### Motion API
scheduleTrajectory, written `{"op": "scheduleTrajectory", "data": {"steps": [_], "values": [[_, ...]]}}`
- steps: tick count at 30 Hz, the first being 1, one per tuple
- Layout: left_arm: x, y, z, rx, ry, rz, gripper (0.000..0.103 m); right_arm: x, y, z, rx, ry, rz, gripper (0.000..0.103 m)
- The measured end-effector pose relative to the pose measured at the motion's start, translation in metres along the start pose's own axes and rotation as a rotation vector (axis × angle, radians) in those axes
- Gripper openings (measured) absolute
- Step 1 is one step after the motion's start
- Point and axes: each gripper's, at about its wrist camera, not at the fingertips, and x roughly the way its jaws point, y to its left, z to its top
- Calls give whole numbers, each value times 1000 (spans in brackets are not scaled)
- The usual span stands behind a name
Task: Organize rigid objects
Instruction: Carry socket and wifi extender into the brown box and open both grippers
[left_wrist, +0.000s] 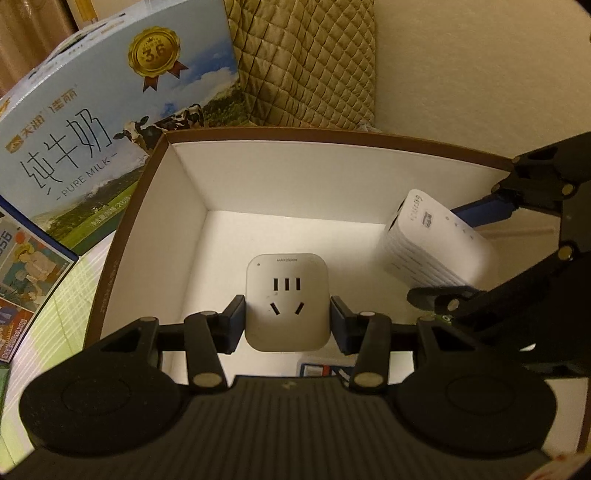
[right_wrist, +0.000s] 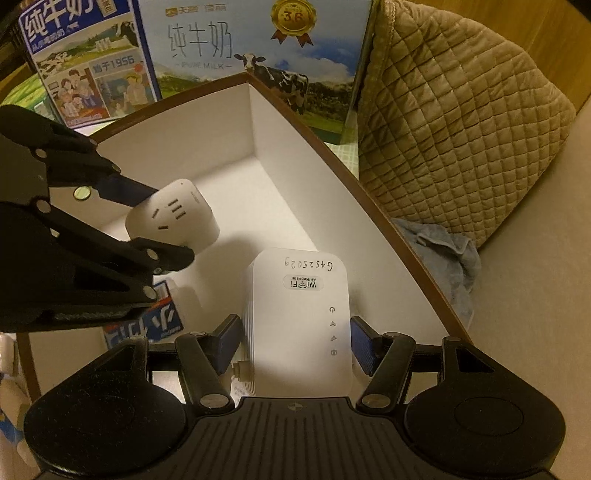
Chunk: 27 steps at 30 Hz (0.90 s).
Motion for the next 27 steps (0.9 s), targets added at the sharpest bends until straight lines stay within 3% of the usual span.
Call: {"op": "scheduleTrajectory", "data": {"steps": [4,6,8,11,19,27], "values": [[7,3,4,-17,-26,-10,43,7,-3,5,-6,-7,-3,60],[9,5,7,-32,-32,-11,53,11,-5,6,-7,-20,-14,60],[10,7,9,-36,-32,-13,56,12,-5,7,-25,-46,-32,61],[9,9,7,-35,-23,-13,56,10,-6,7,-21,-63,-39,61],[-2,16,-10,-42,11,3,56,-13,-8,1,48,-91,51,62],[-32,17,-28,-34,-1,22,56,-36,2,-15,78,-106,85,62]]}}
